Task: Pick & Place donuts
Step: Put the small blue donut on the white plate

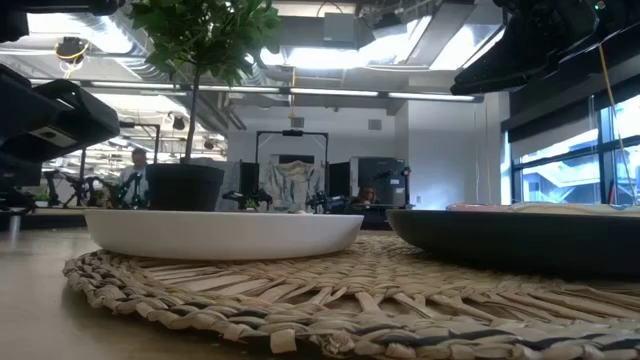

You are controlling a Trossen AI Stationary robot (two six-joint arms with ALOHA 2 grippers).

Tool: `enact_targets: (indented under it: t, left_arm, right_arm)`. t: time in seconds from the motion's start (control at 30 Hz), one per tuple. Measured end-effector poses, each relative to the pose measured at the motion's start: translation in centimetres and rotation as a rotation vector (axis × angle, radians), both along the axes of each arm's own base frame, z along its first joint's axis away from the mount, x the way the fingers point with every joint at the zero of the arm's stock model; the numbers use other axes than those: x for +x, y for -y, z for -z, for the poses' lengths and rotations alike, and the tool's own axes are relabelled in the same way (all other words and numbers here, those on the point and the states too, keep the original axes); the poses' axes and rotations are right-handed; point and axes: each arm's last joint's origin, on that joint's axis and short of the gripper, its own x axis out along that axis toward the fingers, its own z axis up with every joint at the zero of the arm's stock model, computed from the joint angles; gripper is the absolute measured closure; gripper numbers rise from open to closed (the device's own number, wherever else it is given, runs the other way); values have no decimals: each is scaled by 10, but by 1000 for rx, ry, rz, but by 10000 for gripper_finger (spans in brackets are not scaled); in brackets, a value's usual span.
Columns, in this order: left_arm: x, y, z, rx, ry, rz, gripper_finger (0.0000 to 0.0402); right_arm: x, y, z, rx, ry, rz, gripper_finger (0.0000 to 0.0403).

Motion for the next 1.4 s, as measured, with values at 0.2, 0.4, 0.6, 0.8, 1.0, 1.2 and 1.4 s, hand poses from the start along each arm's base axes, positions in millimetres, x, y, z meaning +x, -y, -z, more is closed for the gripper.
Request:
enact_targets:
  t: [0.2,0.4,0.6,0.8,1.0,1.2,1.4]
  left_arm:
    - [-1,-1,-8,-45,-18,19,345]
    - [1,-13,-31,-50,32,24,392]
    - [13,-41,-59,138,231,-36,384]
    - [36,-86,-65,230,265,-213,390]
    - [53,-115,-45,153,120,-263,389]
    - [59,-122,-32,156,72,-269,387]
    - [60,-124,-23,173,41,-271,386]
  right_arm:
    - [0,0,0,0,0,0,208]
    - [0,0,0,-10,-3,-4,208]
    - [0,0,0,-20,-3,-8,208]
    - [0,0,0,-22,-2,-7,208]
    - [0,0,0,-41,-8,-16,208]
    - [0,1,0,-51,-9,-4,208]
    - [0,0,0,-53,-10,-5,208]
